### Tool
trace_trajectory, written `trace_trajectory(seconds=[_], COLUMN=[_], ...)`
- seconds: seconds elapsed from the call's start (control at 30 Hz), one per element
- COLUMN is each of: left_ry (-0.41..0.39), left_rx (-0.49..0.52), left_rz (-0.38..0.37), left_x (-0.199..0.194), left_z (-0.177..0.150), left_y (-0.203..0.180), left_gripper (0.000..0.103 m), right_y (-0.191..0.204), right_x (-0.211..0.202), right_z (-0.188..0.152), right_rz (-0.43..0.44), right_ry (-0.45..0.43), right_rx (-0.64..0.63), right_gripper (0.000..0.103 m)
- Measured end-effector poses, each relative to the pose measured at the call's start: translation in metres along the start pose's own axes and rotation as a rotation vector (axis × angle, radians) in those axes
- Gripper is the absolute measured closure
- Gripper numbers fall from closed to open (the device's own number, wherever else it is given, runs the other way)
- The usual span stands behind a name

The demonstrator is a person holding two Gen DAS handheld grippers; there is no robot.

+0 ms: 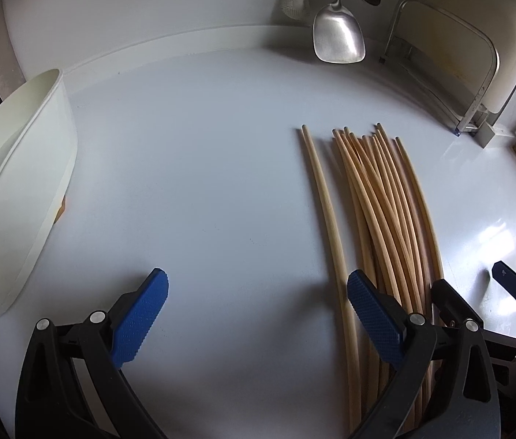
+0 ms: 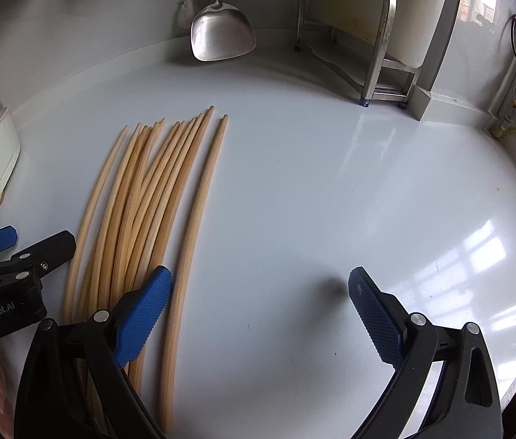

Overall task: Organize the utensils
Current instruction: 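Move both tools toward the pile of wooden chopsticks, then close the right tool on one chopstick while the left tool grasps another chopstick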

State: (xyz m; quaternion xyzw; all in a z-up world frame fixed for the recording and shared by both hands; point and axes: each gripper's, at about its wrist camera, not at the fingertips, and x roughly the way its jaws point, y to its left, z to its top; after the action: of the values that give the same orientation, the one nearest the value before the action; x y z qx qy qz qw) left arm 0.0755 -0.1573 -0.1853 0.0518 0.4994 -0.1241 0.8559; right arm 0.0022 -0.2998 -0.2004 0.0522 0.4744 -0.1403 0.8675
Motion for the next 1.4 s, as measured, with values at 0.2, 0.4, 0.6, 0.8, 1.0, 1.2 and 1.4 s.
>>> trace_trajectory(seconds=[0.2, 0.4, 0.6, 0.8, 1.0, 1.2, 1.4], left_ry=[-0.001, -0.005, -0.018, -0.036, -0.029, 0.025, 0.014], left_rx=[0.004, 0.029, 0.029, 0.063, 0.089, 0.045, 0.006], left_rz=[-0.001, 0.032, 0.033, 0.014, 0.007, -0.026, -0.046], left_x=[0.002, 0.001, -0.001, -0.013, -0.021, -0.026, -0.055], left_z=[-0.008, -0.014, -0.016, -0.022, -0.029, -0.028, -0.017], left_y=[0.003, 0.005, 0.005, -0.002, -0.01, -0.006, -0.004], left_gripper=[0.006, 0.005, 0.009, 0.048, 0.095, 0.096, 0.096], right_y=[-0.005, 0.0, 0.005, 0.012, 0.019, 0.005, -0.014], right_x=[0.0, 0.0, -0.002, -0.007, -0.009, -0.009, -0.023], right_z=[-0.003, -0.003, -0.003, -0.004, -0.006, -0.004, 0.002], right_rz=[-0.026, -0.006, 0.042, 0.043, 0.074, 0.164, 0.235], right_ry=[-0.003, -0.004, -0.018, -0.035, -0.021, 0.018, 0.043], right_rx=[0.012, -0.025, -0.045, -0.088, -0.124, -0.056, 0.005], right_gripper=[0.009, 0.009, 0.039, 0.069, 0.095, 0.097, 0.097])
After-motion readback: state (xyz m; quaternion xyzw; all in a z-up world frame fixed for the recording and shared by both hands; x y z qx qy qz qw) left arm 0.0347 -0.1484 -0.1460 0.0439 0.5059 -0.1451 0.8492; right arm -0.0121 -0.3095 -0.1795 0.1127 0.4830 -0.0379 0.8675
